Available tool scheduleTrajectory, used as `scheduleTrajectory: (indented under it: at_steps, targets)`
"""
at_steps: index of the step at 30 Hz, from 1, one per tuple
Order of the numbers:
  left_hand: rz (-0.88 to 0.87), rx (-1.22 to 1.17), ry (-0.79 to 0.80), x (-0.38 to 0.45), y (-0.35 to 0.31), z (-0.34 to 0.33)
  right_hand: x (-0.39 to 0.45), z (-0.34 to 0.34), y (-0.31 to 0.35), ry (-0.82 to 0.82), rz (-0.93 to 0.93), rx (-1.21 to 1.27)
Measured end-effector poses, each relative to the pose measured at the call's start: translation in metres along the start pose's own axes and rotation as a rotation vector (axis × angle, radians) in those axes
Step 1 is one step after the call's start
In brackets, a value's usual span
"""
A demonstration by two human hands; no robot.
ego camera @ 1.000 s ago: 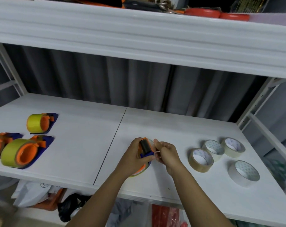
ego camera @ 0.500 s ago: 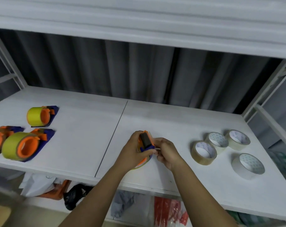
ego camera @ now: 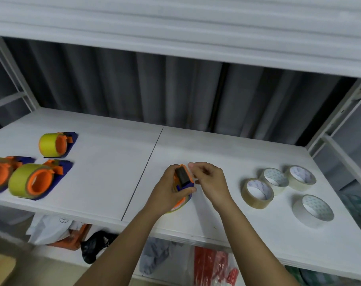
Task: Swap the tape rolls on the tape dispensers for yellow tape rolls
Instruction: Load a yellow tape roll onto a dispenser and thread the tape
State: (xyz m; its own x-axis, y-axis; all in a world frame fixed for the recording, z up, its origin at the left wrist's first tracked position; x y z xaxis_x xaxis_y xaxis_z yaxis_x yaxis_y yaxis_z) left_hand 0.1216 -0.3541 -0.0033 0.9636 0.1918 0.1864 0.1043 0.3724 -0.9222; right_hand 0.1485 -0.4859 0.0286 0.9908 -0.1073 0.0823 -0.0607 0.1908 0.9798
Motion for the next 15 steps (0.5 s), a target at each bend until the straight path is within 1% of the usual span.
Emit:
scheduleTrajectory:
  at_steps: [2,5,9,11,13,15]
  targets:
    - [-0.004,-0.005,0.000,0.000,-0.002,0.000,-0.002,-0.005,0.003,0.026,-0.012,0.003]
    - [0.000,0.004,0.000,-0.001,-0.002,0.000,-0.002,-0.004,0.005,-0.019,0.004,-0.010]
    - [-0.005,0.008,0.001,-0.002,-0.005,-0.001,-0.001,-0.001,0.008,-0.025,0.006,-0.042]
    - [-0.011,0.012,0.001,-0.002,-0.006,-0.002,-0.001,0.000,0.006,-0.019,-0.071,0.028]
    - [-0.026,0.023,0.006,-0.003,-0.007,-0.002,-0.001,0.001,0.001,-0.008,-0.201,0.151]
    - [-0.031,0.037,0.014,-0.004,-0.007,-0.003,-0.002,0.003,-0.004,0.002,-0.296,0.201]
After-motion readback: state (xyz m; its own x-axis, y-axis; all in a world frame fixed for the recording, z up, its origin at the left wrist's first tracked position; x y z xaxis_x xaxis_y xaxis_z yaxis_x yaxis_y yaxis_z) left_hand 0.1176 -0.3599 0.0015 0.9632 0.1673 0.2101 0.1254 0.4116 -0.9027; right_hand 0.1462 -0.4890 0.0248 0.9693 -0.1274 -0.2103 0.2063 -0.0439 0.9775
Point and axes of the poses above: each hand's wrist, its own x-axis towards the middle knuckle, its own z-axis out of the back of the hand, y = z × x, the point moved 6 cm from there along x, towards the middle knuckle, and after that the axes turned 12 degrees about -y, right-handed, at the moved point
